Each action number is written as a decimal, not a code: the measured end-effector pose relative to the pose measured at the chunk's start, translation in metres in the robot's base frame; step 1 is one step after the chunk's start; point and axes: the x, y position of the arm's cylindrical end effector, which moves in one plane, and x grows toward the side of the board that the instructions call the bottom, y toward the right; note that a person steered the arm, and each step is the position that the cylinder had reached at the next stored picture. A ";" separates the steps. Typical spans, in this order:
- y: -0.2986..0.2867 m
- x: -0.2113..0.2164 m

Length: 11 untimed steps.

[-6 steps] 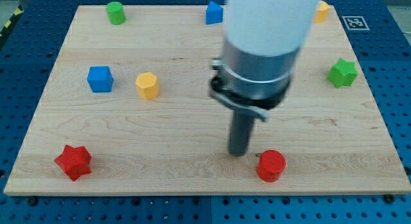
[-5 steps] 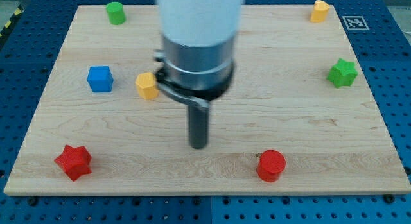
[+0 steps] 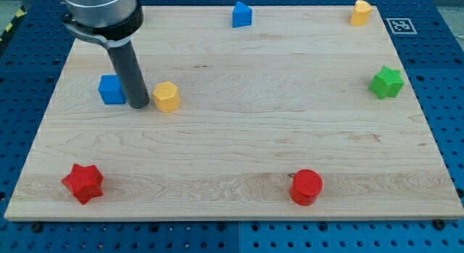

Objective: Move yellow hexagon towards bottom right

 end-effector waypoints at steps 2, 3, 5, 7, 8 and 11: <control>0.043 -0.005; 0.021 -0.044; 0.029 -0.024; 0.070 -0.024; 0.070 -0.024; 0.090 -0.024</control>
